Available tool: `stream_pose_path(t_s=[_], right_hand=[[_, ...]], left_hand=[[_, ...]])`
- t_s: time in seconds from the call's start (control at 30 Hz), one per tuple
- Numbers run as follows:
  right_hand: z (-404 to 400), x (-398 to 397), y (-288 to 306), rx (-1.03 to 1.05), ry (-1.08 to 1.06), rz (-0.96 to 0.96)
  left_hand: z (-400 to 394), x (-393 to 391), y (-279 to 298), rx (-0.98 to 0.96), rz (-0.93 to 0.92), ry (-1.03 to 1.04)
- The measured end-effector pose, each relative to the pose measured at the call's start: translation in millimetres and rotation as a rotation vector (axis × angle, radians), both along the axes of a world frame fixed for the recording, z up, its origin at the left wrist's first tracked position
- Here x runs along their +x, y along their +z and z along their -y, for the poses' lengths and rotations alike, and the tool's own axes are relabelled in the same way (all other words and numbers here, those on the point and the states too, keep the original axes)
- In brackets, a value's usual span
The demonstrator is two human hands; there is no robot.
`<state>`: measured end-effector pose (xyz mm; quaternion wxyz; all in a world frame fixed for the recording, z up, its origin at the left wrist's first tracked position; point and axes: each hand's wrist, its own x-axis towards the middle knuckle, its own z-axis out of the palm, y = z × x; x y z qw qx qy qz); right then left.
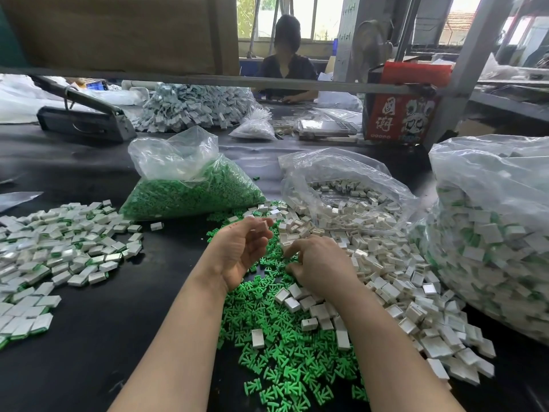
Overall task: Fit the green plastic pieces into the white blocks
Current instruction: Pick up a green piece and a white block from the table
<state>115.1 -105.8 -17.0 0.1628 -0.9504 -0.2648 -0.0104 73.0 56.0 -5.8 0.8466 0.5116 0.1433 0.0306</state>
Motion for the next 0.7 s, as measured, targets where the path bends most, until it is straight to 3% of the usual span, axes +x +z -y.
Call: stream_pose_path(t_s=[0.17, 0.7], right_hand=[[-4.0, -0.7, -4.6, 0.033, -0.018, 0.063], [-1.2, 0.0, 3.6, 0.024, 0.029, -0.067]], left_hand=[[-0.7, -2.0, 3.3, 0.017, -0.007, 0.004], [-1.8, -0.3, 3.6, 0.008, 0.062, 0.061]])
